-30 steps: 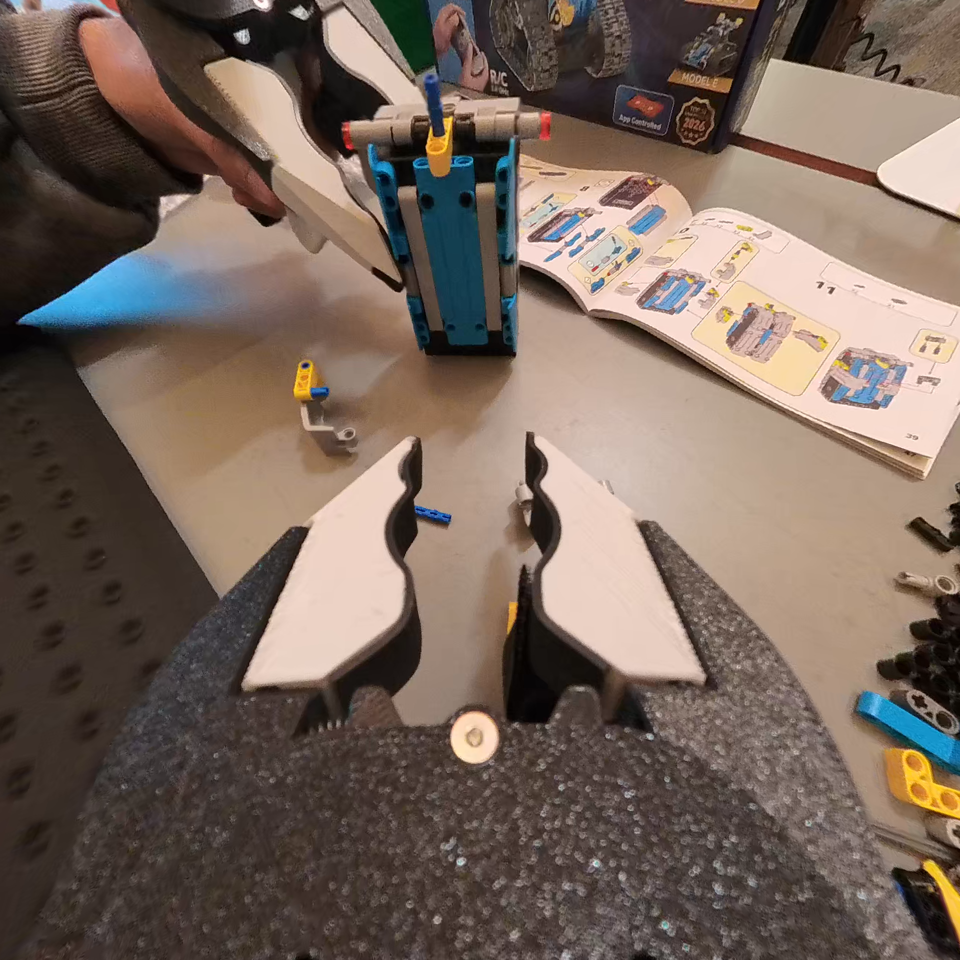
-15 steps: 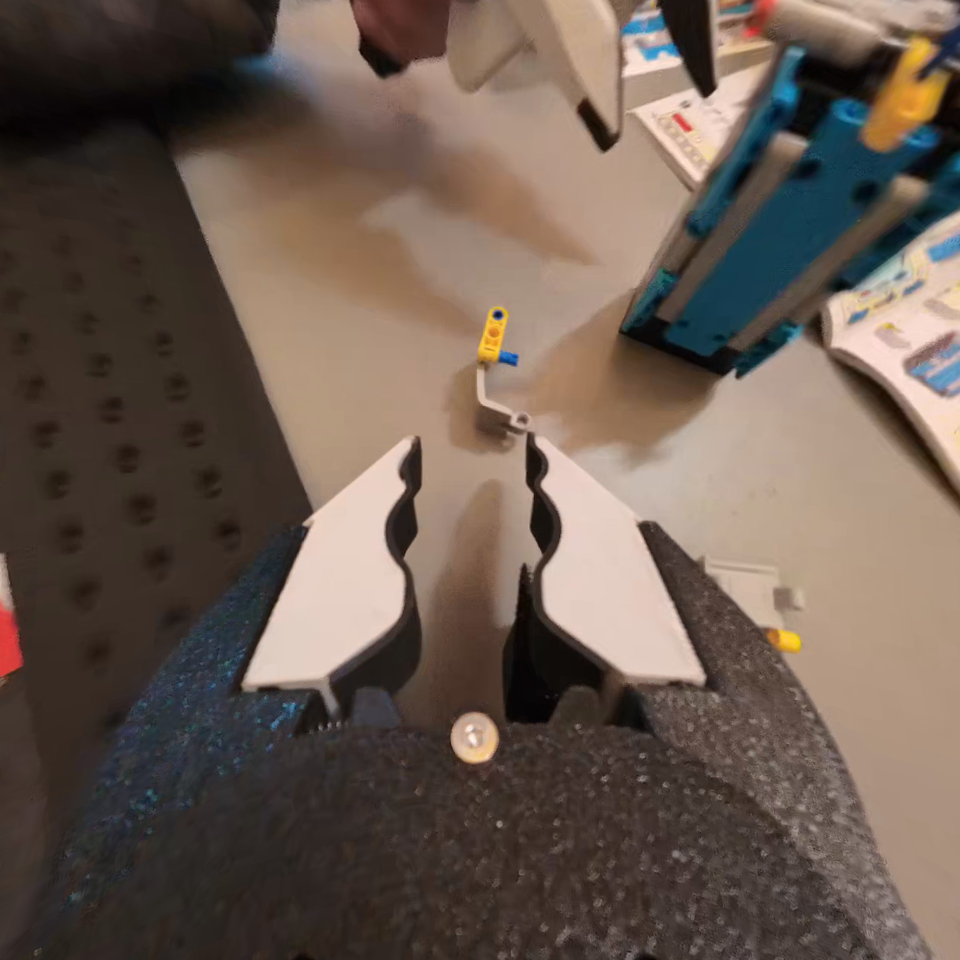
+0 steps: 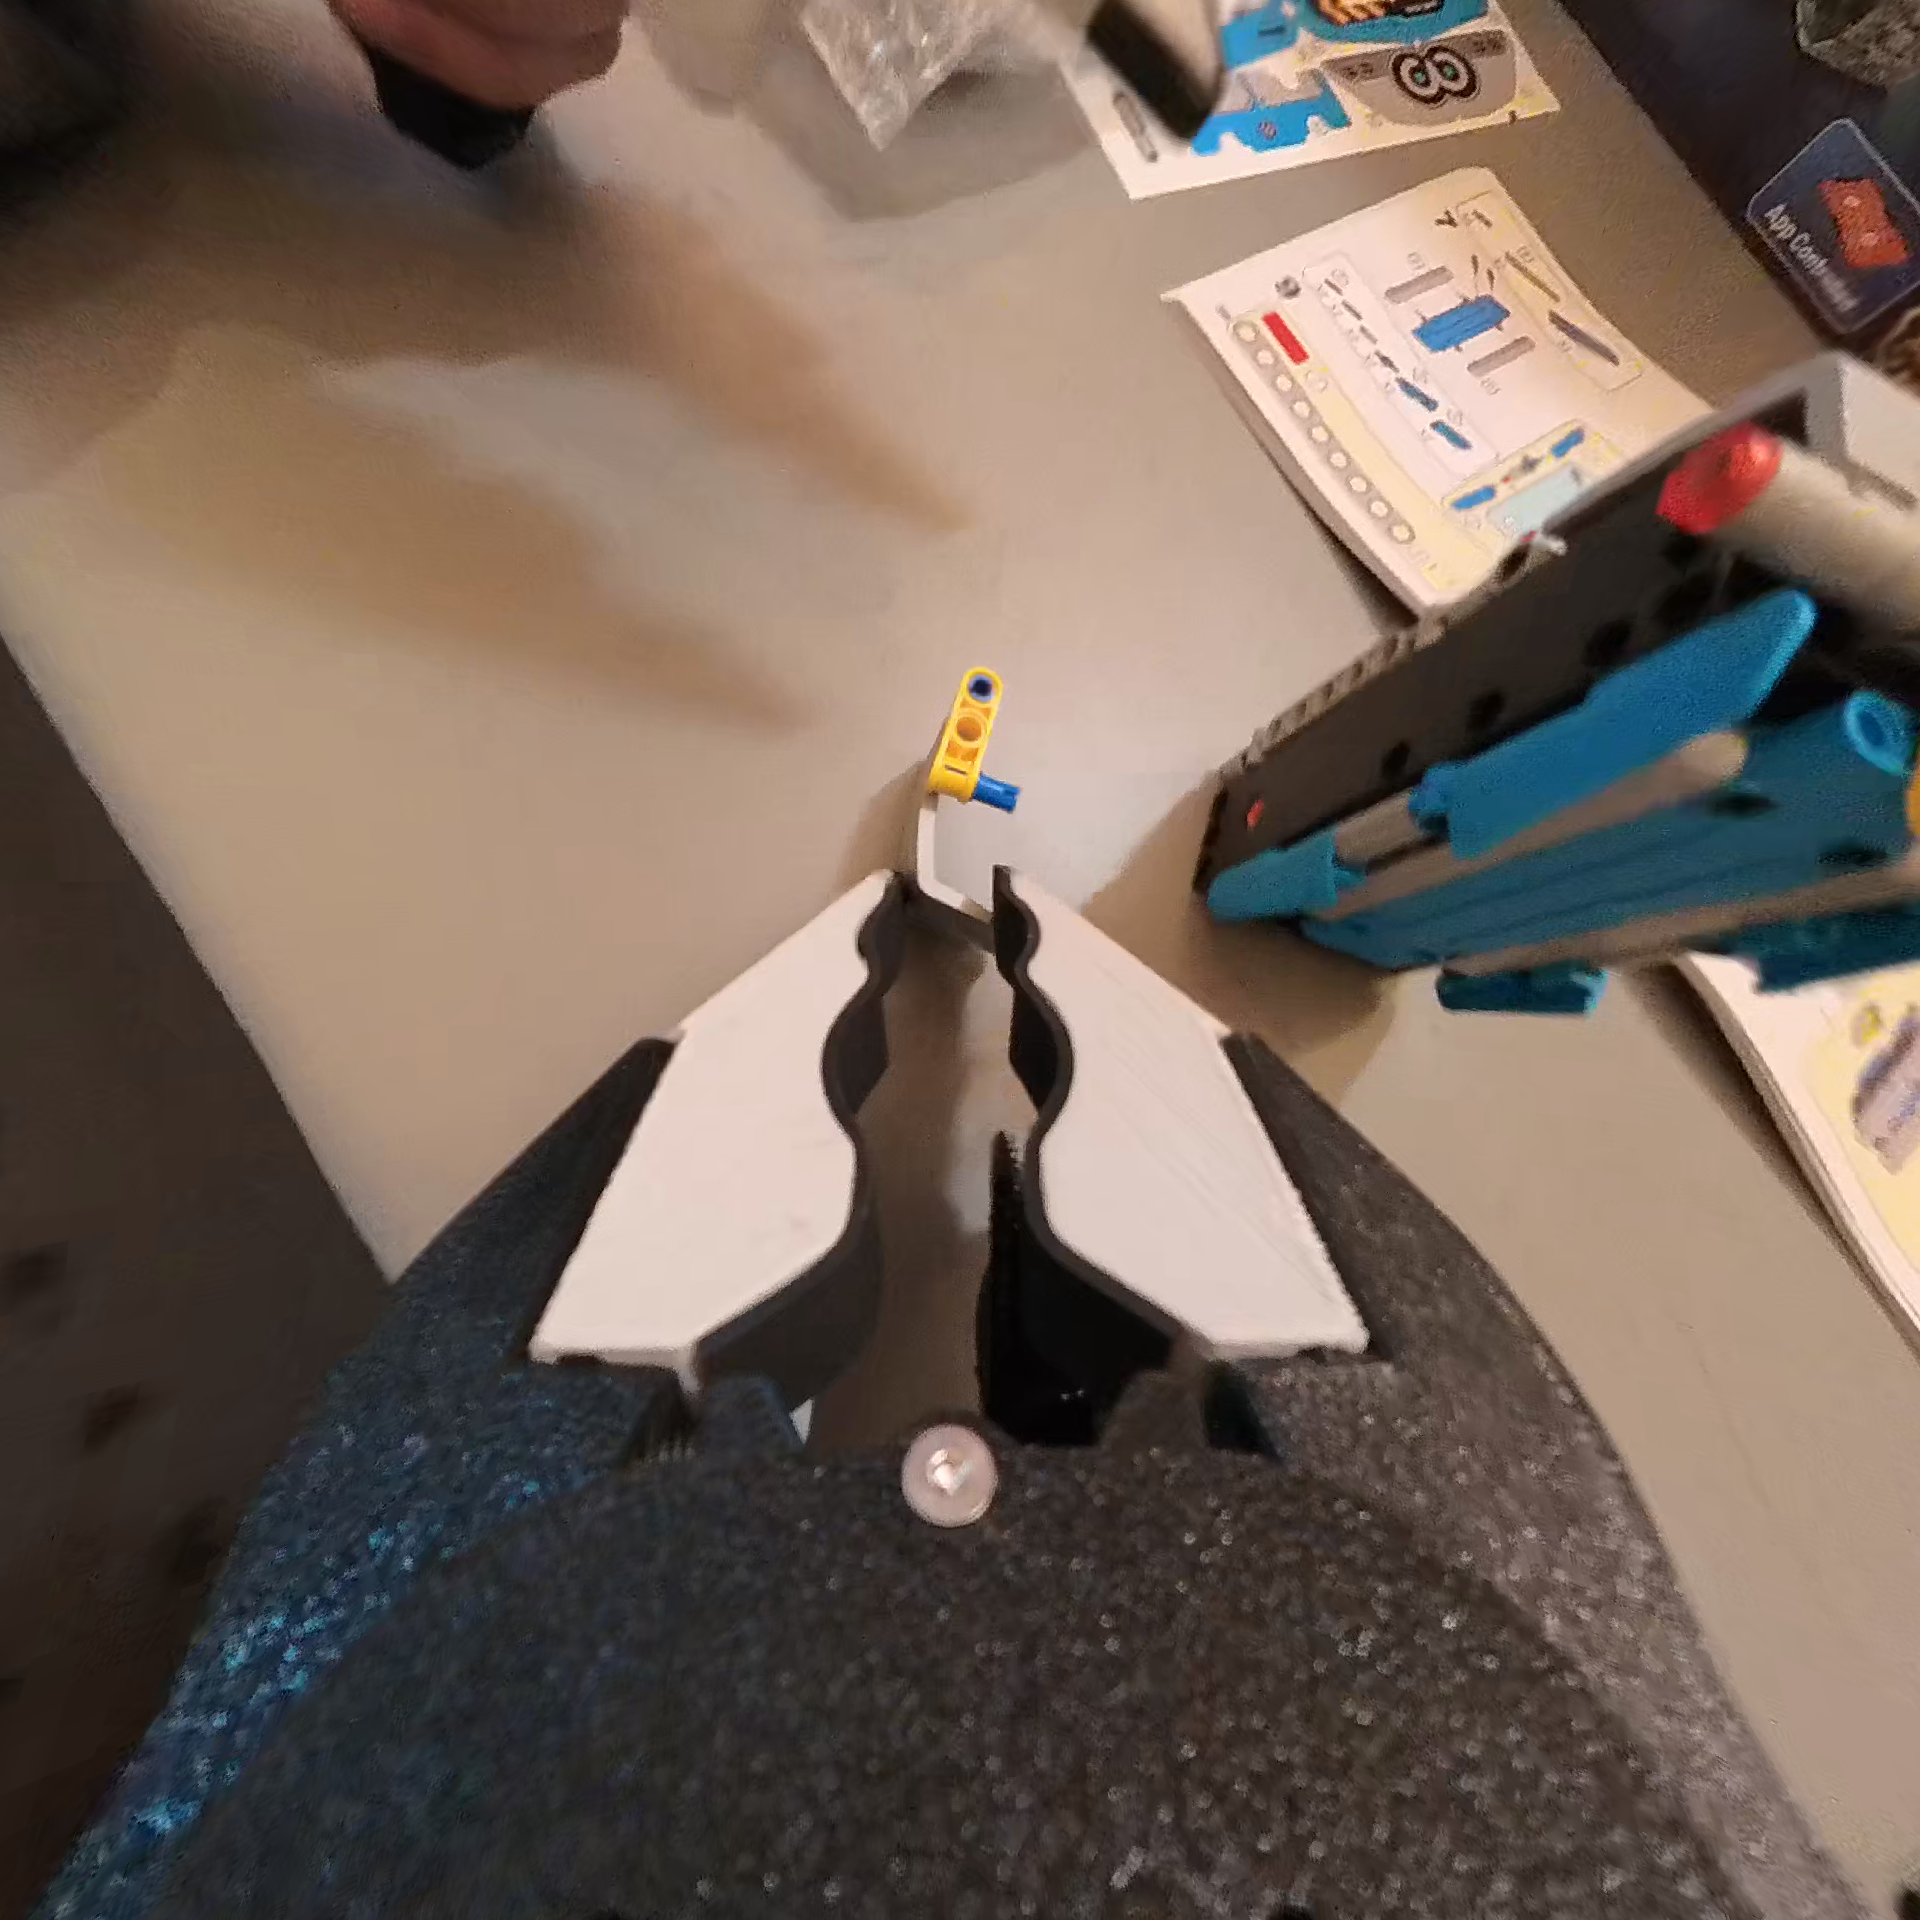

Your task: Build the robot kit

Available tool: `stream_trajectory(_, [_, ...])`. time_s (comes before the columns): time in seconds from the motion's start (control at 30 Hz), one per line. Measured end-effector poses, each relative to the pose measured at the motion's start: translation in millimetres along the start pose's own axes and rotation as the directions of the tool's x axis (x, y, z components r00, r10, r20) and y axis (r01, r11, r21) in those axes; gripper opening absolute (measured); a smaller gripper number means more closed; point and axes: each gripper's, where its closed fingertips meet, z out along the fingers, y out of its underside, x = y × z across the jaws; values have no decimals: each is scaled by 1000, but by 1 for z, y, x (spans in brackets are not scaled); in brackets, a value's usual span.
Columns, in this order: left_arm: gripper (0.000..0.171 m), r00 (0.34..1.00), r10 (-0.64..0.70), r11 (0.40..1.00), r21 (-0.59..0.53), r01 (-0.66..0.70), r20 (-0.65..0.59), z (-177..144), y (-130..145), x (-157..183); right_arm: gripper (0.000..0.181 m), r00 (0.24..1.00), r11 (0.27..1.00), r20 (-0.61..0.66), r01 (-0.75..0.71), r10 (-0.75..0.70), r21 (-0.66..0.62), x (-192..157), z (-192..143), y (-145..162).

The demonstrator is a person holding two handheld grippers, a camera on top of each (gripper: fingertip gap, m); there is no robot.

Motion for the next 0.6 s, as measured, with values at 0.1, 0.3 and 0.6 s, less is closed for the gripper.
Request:
stream_trajectory(0.1, [51,999,-13,1000,-5,13,-33,1,0,7,15,998,998,22,-64,65,-4,1,11,-6])
stream_trajectory(0.3, [51,995,28,998,-54,-33,-94,5,8,25,16,1000,999,8,-30,30,13,8,-2,4])
stream_trajectory(0.6, [51,985,45,982,-173,-74,-167,16,31,44,27,976,984,208,-95,62,152,22,-55,20])
